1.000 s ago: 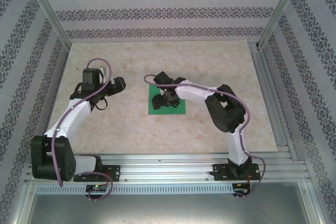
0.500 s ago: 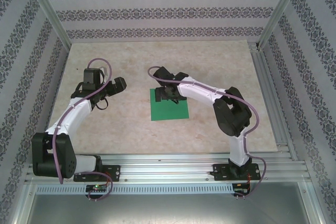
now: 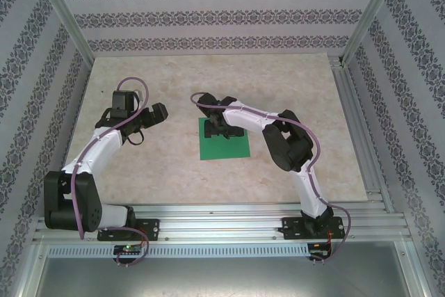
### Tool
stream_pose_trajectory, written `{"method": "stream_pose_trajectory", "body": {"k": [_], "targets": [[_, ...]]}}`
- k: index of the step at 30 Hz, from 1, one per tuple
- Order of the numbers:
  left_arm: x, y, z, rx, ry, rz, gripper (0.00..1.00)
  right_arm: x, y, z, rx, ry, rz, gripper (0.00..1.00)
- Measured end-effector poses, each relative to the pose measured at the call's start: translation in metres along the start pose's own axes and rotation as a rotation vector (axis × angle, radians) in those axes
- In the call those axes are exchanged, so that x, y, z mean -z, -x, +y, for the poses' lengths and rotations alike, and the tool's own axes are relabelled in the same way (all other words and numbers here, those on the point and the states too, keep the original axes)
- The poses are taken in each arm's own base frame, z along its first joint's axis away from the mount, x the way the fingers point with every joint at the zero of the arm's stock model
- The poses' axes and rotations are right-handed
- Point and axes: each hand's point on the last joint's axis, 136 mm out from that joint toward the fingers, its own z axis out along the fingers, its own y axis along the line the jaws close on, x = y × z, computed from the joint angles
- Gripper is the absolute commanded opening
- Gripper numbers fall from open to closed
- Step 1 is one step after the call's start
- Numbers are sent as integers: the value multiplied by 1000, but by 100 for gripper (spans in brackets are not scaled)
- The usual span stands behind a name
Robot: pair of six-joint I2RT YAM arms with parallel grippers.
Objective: Fold a paper plane with a square sheet of paper (pick it up from the middle)
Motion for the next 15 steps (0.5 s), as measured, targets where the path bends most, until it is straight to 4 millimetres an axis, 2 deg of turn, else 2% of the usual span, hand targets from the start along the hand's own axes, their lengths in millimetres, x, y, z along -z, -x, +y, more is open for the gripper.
{"method": "stream_pose_trajectory", "body": {"k": [15], "targets": [[0, 0, 0, 1, 1, 3, 100, -9, -4, 5, -19, 54, 20, 84]]}}
